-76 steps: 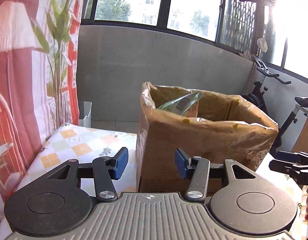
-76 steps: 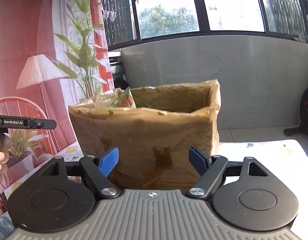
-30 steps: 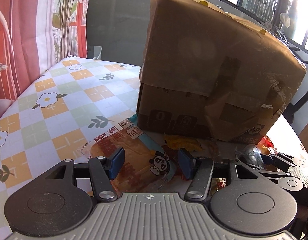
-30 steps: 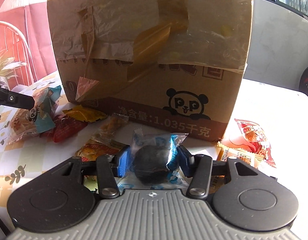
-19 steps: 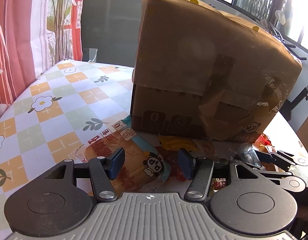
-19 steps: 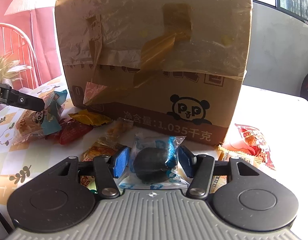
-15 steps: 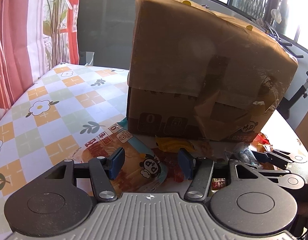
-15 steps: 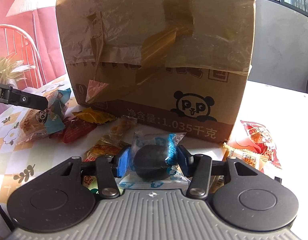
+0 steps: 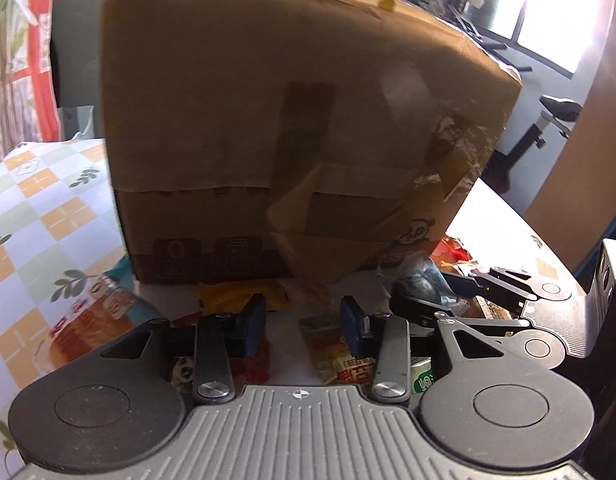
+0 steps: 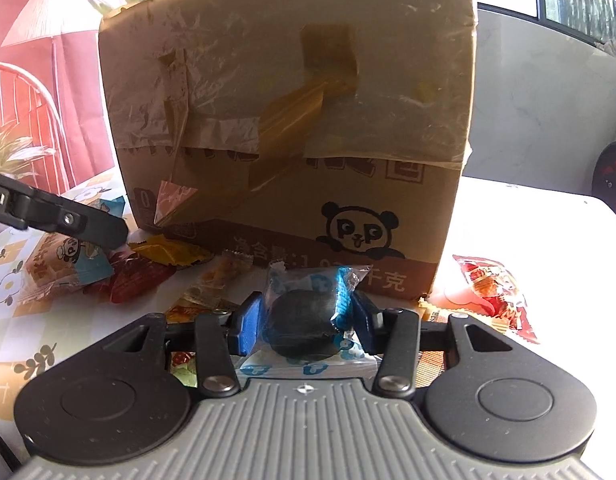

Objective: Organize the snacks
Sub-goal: 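Close the left gripper on the small brown candy packet while right holds the blue snack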

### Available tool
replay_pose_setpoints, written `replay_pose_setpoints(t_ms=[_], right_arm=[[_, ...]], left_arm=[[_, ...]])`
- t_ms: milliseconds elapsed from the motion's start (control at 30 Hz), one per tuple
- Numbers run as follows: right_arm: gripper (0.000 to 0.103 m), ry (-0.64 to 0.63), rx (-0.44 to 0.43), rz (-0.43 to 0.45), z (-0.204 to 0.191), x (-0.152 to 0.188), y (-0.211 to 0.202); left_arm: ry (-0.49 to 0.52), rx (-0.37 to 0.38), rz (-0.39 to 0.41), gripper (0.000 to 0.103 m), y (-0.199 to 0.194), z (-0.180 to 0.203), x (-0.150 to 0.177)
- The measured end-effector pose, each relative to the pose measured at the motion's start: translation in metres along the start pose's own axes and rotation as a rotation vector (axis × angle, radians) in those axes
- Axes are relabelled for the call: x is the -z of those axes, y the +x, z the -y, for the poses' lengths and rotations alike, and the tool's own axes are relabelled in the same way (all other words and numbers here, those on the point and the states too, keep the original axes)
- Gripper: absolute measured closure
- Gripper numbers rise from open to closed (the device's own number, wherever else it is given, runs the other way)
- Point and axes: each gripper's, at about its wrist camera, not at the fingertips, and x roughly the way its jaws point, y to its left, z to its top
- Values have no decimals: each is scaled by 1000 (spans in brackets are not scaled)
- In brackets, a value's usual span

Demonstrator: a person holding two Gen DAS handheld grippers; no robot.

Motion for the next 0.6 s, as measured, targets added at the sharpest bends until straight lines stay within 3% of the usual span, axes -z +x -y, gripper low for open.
replay_pose_setpoints(t_ms=[167, 433, 600], right_arm=[[54, 25, -2, -6, 7, -1, -1], [54, 36, -18, -16, 11, -2, 2], [54, 45, -23, -22, 15, -4, 6]], left_arm=[[47, 5, -76, 70, 44, 16, -5], [5, -57, -82, 72, 76, 14, -13], [37, -82, -79, 72, 87, 20, -8]])
